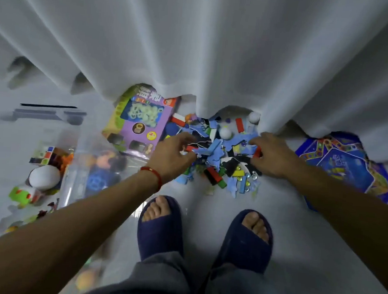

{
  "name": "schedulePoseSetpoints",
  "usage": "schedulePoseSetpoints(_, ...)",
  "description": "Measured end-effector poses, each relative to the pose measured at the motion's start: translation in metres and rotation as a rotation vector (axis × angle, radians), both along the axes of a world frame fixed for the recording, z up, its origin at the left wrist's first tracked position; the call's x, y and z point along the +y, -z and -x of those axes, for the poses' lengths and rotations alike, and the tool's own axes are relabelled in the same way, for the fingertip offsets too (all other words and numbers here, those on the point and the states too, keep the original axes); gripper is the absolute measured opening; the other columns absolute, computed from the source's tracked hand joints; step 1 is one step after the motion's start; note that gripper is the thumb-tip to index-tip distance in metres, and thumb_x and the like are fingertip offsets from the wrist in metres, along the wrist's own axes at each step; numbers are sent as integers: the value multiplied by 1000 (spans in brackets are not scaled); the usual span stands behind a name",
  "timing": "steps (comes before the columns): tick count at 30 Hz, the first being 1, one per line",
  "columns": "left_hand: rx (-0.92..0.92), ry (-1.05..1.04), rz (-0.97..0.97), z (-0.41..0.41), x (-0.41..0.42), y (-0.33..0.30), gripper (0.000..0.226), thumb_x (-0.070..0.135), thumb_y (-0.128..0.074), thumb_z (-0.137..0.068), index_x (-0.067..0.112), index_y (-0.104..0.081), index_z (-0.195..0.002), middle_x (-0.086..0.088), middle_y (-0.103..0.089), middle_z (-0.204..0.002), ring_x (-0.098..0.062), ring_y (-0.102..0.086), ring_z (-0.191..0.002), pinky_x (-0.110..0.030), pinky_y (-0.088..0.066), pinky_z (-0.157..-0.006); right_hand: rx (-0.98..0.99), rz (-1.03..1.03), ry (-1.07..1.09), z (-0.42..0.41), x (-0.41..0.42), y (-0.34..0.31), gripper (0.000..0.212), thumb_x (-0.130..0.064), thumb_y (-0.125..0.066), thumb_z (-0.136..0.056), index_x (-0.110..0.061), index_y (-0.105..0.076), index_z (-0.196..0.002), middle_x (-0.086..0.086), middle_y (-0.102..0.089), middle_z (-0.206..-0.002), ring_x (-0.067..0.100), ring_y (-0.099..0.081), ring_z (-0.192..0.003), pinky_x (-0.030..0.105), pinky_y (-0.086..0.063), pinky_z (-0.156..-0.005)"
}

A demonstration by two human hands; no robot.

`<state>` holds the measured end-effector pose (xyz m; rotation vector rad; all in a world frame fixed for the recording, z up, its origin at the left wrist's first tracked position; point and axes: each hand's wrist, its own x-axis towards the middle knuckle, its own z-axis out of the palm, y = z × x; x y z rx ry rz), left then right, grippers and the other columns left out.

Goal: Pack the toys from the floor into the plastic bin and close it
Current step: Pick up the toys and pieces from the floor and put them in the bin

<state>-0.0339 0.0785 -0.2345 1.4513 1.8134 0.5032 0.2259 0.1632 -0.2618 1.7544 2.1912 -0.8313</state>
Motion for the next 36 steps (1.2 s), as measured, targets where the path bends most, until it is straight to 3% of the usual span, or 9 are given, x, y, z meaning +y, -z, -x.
schedulePoseSetpoints(1, 26, 46, -27, -4, 18, 8, 37, 16, -63, -89, 22, -63, -126, 5, -66, -117, -6, -57, -94, 0, -41, -72, 28, -72, 26, -1, 6, 13, 55, -30, -63, -88, -23, -51, -141, 12, -41, -149, 35, -36, -136, 49, -37, -109)
schedulePoseSetpoints(3, 75, 110, -130, -10, 52, 19, 34, 15, -61, -89, 23, -65, -122, 5, -65, -114, -8, -59, -96, 0, -43, -75, 85, -244, 83, -5, 25, 30, 52, -27, -61, -87, -21, -53, -139, 11, -45, -145, 35, -38, -134, 51, -39, -107)
schedulePoseSetpoints(8, 295, 296, -448, -3, 128, 47, 41, 10, -56, -81, 18, -66, -120, -6, -57, -137, -24, -50, -128, -32, -38, -106, 160, -536, 187, -24, 67, 59, 61, -11, -61, -84, -19, -48, -143, 13, -45, -146, 36, -42, -132, 52, -43, -104)
schedulePoseSetpoints(16, 463, 179, -385, 7, 149, 79, 54, 23, -61, -84, 23, -53, -137, -8, -35, -155, -34, -33, -139, -47, -34, -112, 251, -436, 248, -21, 75, 96, 73, -30, -70, -80, -25, -40, -147, 14, -46, -138, 38, -44, -124, 50, -44, -99)
schedulePoseSetpoints(20, 435, 131, -280, 12, 143, 101, 51, 21, -54, -81, 25, -57, -132, -12, -44, -145, -36, -40, -129, -44, -39, -104, 201, -386, 282, -1, 85, 105, 66, -51, -70, -80, -31, -44, -137, 15, -42, -135, 39, -41, -126, 58, -46, -96)
schedulePoseSetpoints(23, 376, 167, -209, 13, 144, 117, 54, 26, -51, -81, 21, -56, -134, -14, -51, -136, -39, -50, -117, -52, -48, -98, 82, -364, 243, 18, 86, 107, 59, -61, -60, -87, -37, -44, -138, 16, -40, -136, 40, -36, -129, 60, -43, -96)
schedulePoseSetpoints(29, 313, 181, -226, 5, 140, 135, 48, 25, -63, -86, 13, -58, -133, -18, -59, -125, -40, -55, -111, -51, -49, -95, 41, -475, 137, 37, 72, 114, 38, -46, -44, -100, -27, -59, -129, 11, -50, -130, 37, -44, -121, 54, -44, -94)
schedulePoseSetpoints(32, 371, 194, -235, -1, 133, 139, 58, 42, -59, -86, 21, -52, -139, -16, -57, -130, -39, -49, -117, -47, -44, -96, 87, -470, 124, 45, 58, 112, 47, -50, -31, -99, -27, -57, -131, 6, -51, -135, 34, -43, -121, 51, -42, -93)
schedulePoseSetpoints(36, 430, 229, -205, -11, 134, 139, 64, 50, -57, -81, 30, -50, -142, -15, -52, -132, -40, -44, -119, -50, -44, -95, 46, -417, -3, 53, 47, 112, 63, -72, -35, -89, -34, -51, -136, 4, -42, -144, 32, -38, -127, 51, -36, -94)
